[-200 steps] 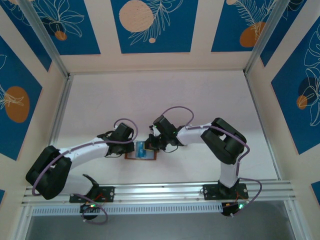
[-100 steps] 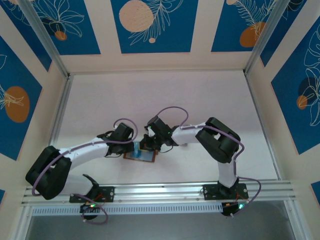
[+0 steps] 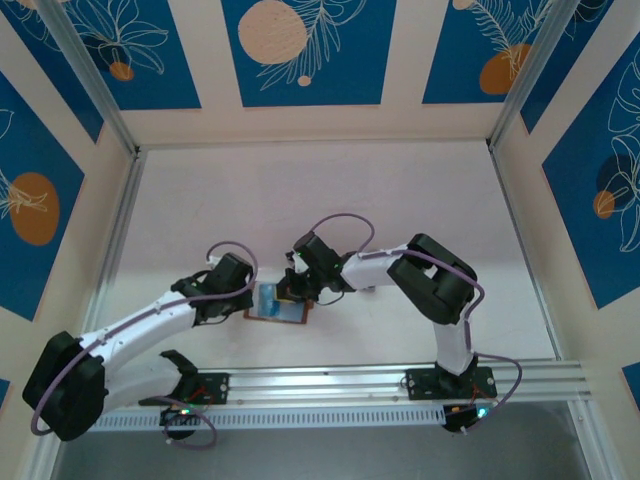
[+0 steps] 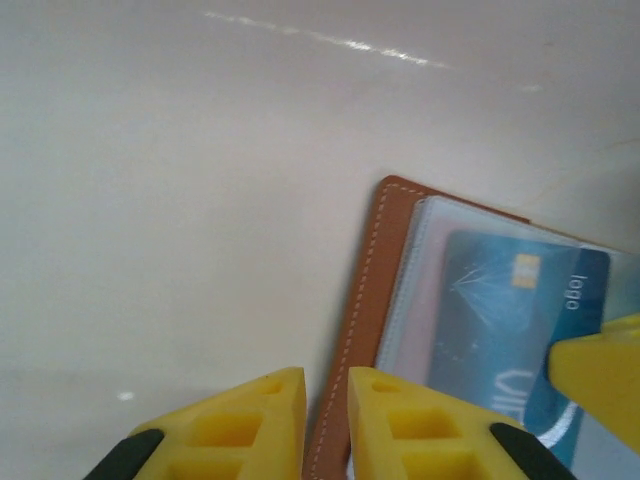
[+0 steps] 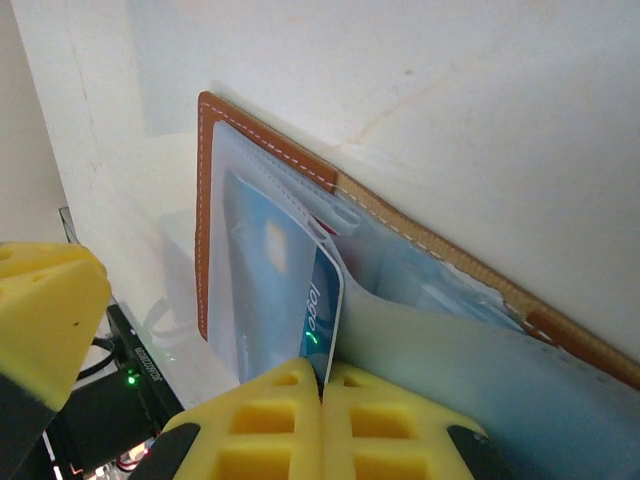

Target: Put the credit cards into the card holder

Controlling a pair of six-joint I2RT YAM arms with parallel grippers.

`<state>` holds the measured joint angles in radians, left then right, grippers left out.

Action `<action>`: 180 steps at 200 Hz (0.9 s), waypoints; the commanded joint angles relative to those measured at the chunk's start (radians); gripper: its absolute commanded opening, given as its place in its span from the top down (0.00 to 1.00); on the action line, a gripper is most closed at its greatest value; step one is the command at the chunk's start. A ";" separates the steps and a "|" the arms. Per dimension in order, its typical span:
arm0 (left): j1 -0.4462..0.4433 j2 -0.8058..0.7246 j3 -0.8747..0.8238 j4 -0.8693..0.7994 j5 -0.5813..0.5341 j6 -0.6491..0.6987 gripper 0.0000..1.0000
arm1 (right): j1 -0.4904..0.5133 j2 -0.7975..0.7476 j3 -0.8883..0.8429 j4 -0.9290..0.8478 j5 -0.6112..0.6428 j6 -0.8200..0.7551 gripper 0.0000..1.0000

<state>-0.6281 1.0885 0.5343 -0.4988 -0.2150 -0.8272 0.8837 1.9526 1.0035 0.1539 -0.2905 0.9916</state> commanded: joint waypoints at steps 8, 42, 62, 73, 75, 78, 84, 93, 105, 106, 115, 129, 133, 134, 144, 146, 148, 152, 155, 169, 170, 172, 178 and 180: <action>0.013 0.044 -0.043 -0.033 0.011 -0.008 0.88 | 0.005 0.053 -0.011 -0.114 0.016 -0.025 1.00; 0.010 0.120 -0.040 0.033 0.066 0.030 0.94 | 0.003 0.045 -0.005 -0.126 0.019 -0.029 1.00; 0.001 0.147 -0.036 0.043 0.068 0.040 0.94 | 0.000 0.049 0.007 -0.130 0.014 -0.025 1.00; -0.009 0.160 -0.038 0.049 0.068 0.040 0.94 | 0.000 0.053 0.020 -0.139 0.014 -0.022 1.00; -0.010 0.162 -0.039 0.050 0.068 0.040 0.94 | 0.000 0.054 0.023 -0.141 0.014 -0.022 1.00; -0.013 0.165 -0.040 0.051 0.068 0.038 0.94 | 0.000 0.055 0.027 -0.144 0.014 -0.021 1.00; -0.020 0.170 -0.043 0.056 0.070 0.036 0.94 | -0.001 0.057 0.037 -0.151 0.013 -0.020 1.00; -0.029 0.173 -0.048 0.063 0.071 0.032 0.94 | 0.000 0.058 0.041 -0.154 0.016 -0.014 1.00; -0.042 0.176 -0.055 0.072 0.069 0.023 0.94 | 0.001 0.056 0.047 -0.154 0.013 -0.008 1.00; -0.042 0.176 -0.055 0.074 0.069 0.022 0.94 | 0.001 0.056 0.046 -0.154 0.013 -0.008 1.00; -0.054 0.182 -0.059 0.084 0.069 0.015 0.94 | 0.003 0.058 0.049 -0.157 0.010 -0.001 1.00; -0.074 0.199 -0.056 0.096 0.066 0.001 0.94 | 0.007 0.060 0.056 -0.162 0.006 0.007 1.00; -0.077 0.205 -0.055 0.098 0.065 -0.003 0.94 | 0.008 0.061 0.056 -0.162 0.007 0.011 1.00; -0.078 0.205 -0.054 0.099 0.065 -0.003 0.94 | 0.009 0.062 0.055 -0.162 0.007 0.011 1.00; -0.091 0.217 -0.051 0.111 0.065 -0.011 0.94 | 0.013 0.063 0.055 -0.161 0.007 0.016 1.00; -0.092 0.219 -0.051 0.114 0.065 -0.013 0.94 | 0.015 0.063 0.055 -0.161 0.007 0.018 1.00; -0.094 0.222 -0.050 0.116 0.066 -0.015 0.94 | 0.016 0.064 0.055 -0.161 0.006 0.017 1.00; -0.099 0.227 -0.050 0.121 0.066 -0.018 0.94 | 0.019 0.065 0.055 -0.162 0.006 0.019 1.00; -0.102 0.231 -0.048 0.123 0.066 -0.020 0.94 | 0.022 0.066 0.057 -0.163 0.007 0.019 1.00; -0.116 0.252 -0.035 0.133 0.063 -0.028 0.94 | 0.030 0.066 0.061 -0.171 0.007 0.018 1.00; -0.117 0.253 -0.034 0.133 0.063 -0.029 0.94 | 0.030 0.066 0.062 -0.173 0.008 0.018 0.99; -0.117 0.256 -0.032 0.133 0.063 -0.031 0.94 | 0.030 0.066 0.062 -0.175 0.007 0.018 0.99; -0.122 0.262 -0.028 0.136 0.062 -0.033 0.94 | 0.033 0.064 0.064 -0.182 0.011 0.017 0.97; -0.123 0.263 -0.026 0.137 0.062 -0.034 0.94 | 0.033 0.063 0.065 -0.186 0.013 0.016 0.97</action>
<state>-0.7162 1.2724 0.5262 -0.4965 -0.2661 -0.8261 0.8879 1.9709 1.0618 0.0788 -0.3023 0.9958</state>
